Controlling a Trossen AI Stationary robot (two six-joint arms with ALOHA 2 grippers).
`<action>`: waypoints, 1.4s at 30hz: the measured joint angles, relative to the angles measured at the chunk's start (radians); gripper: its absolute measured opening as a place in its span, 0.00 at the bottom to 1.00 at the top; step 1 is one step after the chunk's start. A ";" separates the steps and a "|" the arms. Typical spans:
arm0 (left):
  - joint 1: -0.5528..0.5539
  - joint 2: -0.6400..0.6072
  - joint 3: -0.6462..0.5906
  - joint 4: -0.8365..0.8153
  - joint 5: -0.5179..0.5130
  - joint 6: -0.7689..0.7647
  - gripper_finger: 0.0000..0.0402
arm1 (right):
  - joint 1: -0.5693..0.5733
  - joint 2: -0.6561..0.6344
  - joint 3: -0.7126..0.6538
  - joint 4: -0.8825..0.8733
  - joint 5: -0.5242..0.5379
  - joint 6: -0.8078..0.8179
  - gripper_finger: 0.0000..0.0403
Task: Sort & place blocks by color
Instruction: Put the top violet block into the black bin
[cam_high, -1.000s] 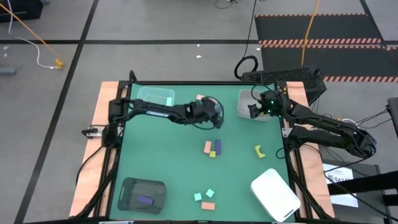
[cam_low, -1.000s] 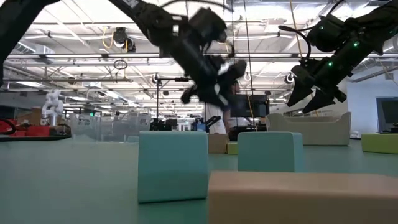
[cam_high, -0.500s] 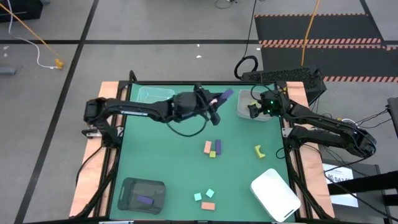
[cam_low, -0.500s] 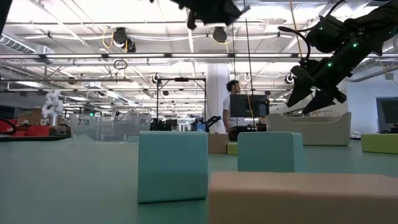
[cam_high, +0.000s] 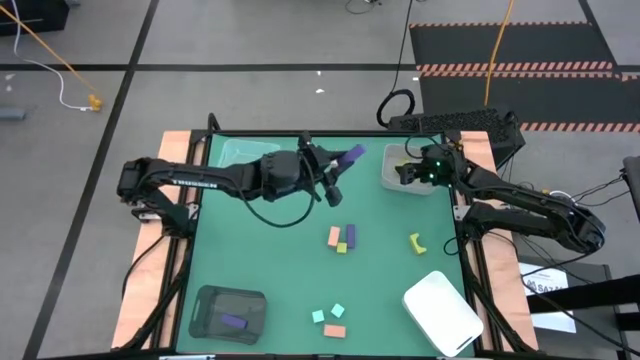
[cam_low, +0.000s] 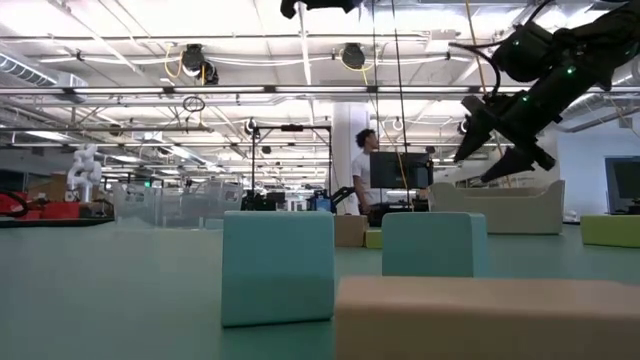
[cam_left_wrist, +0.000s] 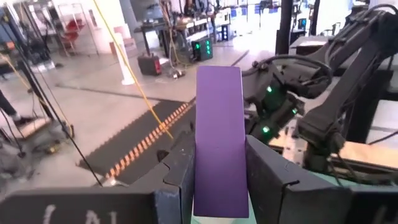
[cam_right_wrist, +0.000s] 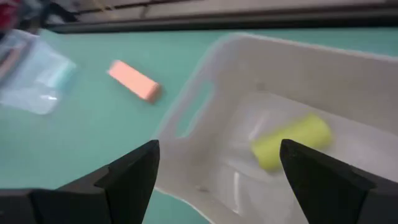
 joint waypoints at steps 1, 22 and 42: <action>-0.009 -0.005 0.000 -0.030 -0.005 -0.028 0.26 | 0.003 0.000 0.000 0.025 -0.019 -0.008 0.80; -0.314 -0.085 -0.003 -1.222 0.224 -0.934 0.26 | 0.287 0.001 0.000 0.528 -0.119 0.065 0.80; -0.865 -0.080 -0.101 -1.144 0.412 -1.853 0.26 | 0.365 0.050 0.000 0.520 0.018 0.001 0.80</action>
